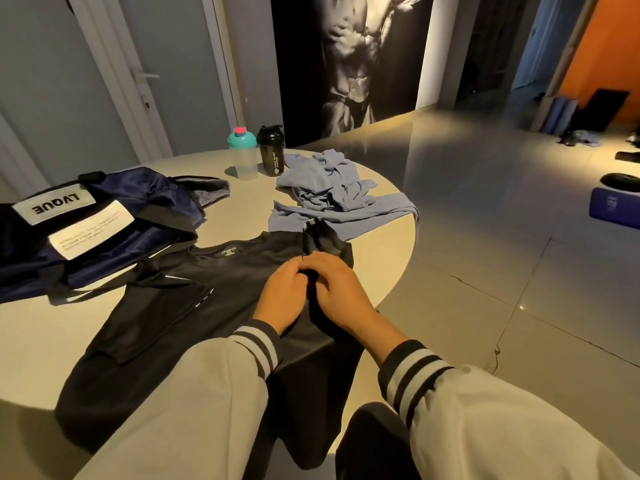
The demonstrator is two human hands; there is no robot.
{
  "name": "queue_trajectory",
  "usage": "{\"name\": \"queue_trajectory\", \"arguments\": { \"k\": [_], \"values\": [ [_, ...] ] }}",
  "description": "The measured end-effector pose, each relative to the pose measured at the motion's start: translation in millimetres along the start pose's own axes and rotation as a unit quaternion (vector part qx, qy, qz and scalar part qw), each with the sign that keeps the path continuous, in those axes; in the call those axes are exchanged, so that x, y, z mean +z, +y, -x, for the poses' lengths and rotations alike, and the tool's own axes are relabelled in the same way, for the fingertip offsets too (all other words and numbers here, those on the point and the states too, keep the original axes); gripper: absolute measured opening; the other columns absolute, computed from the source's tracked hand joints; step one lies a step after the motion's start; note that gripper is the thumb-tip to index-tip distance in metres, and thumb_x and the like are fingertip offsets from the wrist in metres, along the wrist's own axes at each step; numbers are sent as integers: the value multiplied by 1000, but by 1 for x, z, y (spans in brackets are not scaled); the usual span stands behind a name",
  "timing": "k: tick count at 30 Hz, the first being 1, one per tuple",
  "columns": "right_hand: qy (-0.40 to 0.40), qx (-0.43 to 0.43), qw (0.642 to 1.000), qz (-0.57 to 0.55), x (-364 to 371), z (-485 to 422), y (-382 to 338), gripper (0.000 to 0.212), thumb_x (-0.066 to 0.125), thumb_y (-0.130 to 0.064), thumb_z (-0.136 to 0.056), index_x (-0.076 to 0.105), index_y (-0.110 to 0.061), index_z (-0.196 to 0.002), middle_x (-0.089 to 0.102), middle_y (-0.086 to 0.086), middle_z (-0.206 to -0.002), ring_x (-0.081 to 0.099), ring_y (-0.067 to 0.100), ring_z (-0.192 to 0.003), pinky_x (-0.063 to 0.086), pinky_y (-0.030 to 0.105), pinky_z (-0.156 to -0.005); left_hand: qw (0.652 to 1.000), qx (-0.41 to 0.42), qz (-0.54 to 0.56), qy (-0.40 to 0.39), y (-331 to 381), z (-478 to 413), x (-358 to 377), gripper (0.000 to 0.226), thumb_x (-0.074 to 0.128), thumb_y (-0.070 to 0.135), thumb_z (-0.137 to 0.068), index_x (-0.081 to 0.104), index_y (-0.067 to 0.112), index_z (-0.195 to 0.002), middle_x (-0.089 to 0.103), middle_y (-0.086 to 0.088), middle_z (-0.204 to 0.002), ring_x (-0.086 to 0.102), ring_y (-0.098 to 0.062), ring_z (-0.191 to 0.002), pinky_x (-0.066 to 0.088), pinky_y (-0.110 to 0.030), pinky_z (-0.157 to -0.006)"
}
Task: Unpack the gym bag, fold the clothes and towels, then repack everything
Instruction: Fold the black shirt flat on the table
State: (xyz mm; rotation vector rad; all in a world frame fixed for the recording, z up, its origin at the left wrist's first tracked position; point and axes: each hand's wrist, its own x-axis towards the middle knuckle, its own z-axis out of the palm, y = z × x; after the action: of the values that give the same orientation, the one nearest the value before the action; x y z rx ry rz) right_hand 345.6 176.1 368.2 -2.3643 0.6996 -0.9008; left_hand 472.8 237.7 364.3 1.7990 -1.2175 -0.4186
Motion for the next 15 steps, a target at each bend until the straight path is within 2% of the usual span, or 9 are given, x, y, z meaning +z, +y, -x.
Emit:
{"name": "queue_trajectory", "arguments": {
  "k": [2, 3, 4, 6, 8, 11, 13, 15],
  "values": [
    [65, -14, 997, 31, -2, 3, -4, 35, 54, 5, -83, 70, -13, -109, 56, 3, -127, 46, 20, -123, 45, 31, -102, 996, -29, 65, 50, 0, 3, -5, 36, 43, 11, -101, 55, 29, -130, 63, 5, -125, 58, -13, -113, 45, -26, -93],
    [110, -1, 991, 71, -2, 3, -4, 27, 58, 1, -83, 69, -13, -103, 55, 4, -121, 47, 21, -118, 49, 36, -93, 995, -30, 72, 54, 0, 4, -6, 35, 43, 13, -102, 51, 31, -132, 63, 4, -125, 59, -14, -113, 46, -30, -95],
    [139, 28, 983, 117, -2, 3, -3, 21, 61, -5, -85, 67, -14, -103, 53, 5, -121, 45, 23, -117, 50, 39, -91, 996, -24, 66, 51, 1, 5, -6, 34, 43, 17, -104, 46, 33, -134, 65, 5, -123, 62, -15, -109, 48, -34, -94],
    [105, 111, 972, 178, 2, 2, 0, 27, 60, -20, -91, 62, -18, -118, 45, 11, -137, 36, 30, -131, 42, 45, -106, 999, -4, 31, 41, -1, 5, -3, 36, 43, 27, -105, 37, 38, -139, 70, 7, -108, 65, -18, -90, 51, -40, -83],
    [28, 160, 969, 186, 8, 3, 5, 40, 53, -31, -96, 53, -24, -135, 37, 16, -149, 29, 35, -140, 32, 48, -115, 999, 10, 10, 29, -3, 4, -2, 41, 44, 34, -105, 33, 43, -143, 69, 8, -99, 65, -22, -84, 51, -42, -80],
    [-3, 160, 971, 177, 13, 0, 9, 44, 49, -30, -98, 52, -20, -141, 49, 11, -144, 39, 32, -135, 34, 47, -113, 999, 31, -33, 15, -6, 3, -3, 41, 44, 37, -105, 37, 44, -144, 68, 4, -118, 63, -21, -107, 50, -42, -96],
    [14, 131, 980, 150, 12, -1, 7, 44, 51, -20, -96, 55, -16, -140, 53, 8, -140, 45, 29, -131, 36, 44, -112, 998, 33, -57, 17, -6, 1, -3, 38, 44, 36, -106, 46, 36, -144, 64, -2, -132, 58, -22, -121, 46, -42, -105],
    [23, 99, 989, 104, 11, 0, 3, 45, 52, -10, -95, 55, -13, -140, 52, 8, -141, 43, 27, -132, 32, 37, -115, 998, 20, -55, 18, -6, 0, -2, 42, 43, 36, -107, 47, 26, -147, 59, -4, -140, 53, -23, -129, 43, -41, -110]
  ]
}}
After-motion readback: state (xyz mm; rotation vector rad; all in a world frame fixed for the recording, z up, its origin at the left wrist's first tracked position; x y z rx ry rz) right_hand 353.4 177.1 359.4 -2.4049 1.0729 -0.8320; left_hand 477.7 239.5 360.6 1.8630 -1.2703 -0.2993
